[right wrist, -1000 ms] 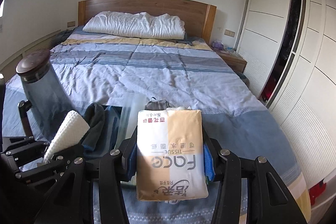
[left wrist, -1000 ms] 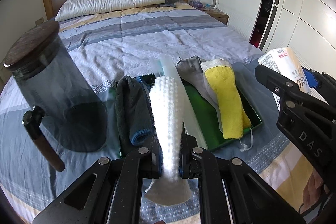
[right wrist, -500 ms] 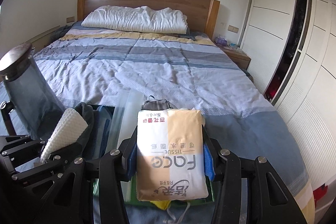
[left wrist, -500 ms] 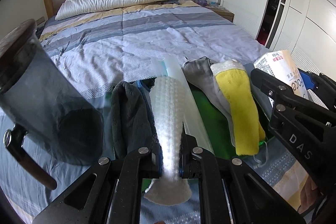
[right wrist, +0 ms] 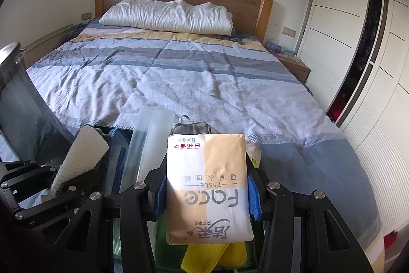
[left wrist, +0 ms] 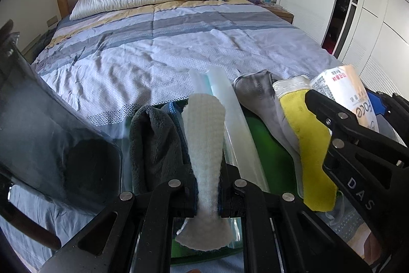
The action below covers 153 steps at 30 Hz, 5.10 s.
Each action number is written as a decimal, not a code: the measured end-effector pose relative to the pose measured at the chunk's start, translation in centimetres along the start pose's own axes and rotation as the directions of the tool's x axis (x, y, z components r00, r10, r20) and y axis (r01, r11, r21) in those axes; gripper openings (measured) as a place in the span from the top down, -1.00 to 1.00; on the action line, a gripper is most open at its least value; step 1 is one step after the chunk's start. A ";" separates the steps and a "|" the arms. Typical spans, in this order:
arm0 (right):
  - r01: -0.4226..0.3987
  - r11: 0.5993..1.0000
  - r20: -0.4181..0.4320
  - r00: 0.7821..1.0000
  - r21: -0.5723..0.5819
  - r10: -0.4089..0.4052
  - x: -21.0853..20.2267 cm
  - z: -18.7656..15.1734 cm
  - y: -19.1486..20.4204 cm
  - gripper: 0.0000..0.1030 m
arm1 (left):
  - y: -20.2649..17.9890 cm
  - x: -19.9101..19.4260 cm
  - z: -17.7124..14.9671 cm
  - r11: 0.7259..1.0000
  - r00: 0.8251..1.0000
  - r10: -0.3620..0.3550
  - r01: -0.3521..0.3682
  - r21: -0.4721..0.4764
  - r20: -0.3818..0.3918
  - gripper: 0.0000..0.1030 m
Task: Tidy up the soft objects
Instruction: 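Lower the white towel and tissue pack into the green tray with both tools, then press the tissue pack onto the yellow towel while the left tool holds the white towel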
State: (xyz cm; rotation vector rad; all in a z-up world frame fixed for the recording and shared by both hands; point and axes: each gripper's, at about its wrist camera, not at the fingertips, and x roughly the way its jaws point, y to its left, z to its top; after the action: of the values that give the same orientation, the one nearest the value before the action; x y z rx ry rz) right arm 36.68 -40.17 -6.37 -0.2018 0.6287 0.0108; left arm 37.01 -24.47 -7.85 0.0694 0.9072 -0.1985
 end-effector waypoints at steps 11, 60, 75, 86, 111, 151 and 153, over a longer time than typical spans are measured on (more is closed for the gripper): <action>0.002 1.000 -0.018 1.000 -0.008 -0.003 2.3 -0.5 -0.3 0.06 | -0.2 1.9 -0.1 1.000 1.000 0.011 -0.012 -0.018 -0.028 0.84; -0.020 0.999 -0.128 0.992 -0.028 0.016 8.2 -1.0 -0.1 0.04 | -0.1 6.0 -1.0 0.999 0.995 0.031 -0.035 -0.042 -0.099 0.84; -0.027 0.999 -0.138 0.990 -0.045 0.020 8.9 -1.1 0.1 0.03 | 0.0 6.7 -1.3 0.998 0.993 0.019 -0.025 -0.051 -0.115 0.84; -0.037 0.998 -0.136 0.990 -0.059 0.028 8.8 -1.1 0.3 0.03 | 0.0 6.7 -1.3 0.998 0.993 0.018 -0.024 -0.054 -0.118 0.84; -0.050 0.998 -0.044 0.998 -0.042 0.048 5.2 0.2 -0.2 0.03 | 0.4 5.6 -1.0 0.998 0.996 -0.002 -0.004 -0.056 -0.094 0.84; 0.020 1.000 -0.158 0.987 -0.016 -0.022 10.8 -1.8 -1.4 0.03 | 1.3 4.7 -0.4 0.998 0.997 0.006 -0.011 -0.067 -0.078 0.84; 0.020 1.000 -0.161 0.987 -0.013 -0.022 11.0 -1.8 -1.7 0.03 | 1.2 4.6 -0.4 0.998 0.997 0.006 -0.011 -0.063 -0.074 0.84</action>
State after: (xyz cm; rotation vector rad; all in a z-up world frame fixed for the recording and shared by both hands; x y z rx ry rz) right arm 44.65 -42.74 -13.95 -0.2221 0.7879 -0.0222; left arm 39.72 -23.89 -11.70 0.0215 0.9860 -0.1599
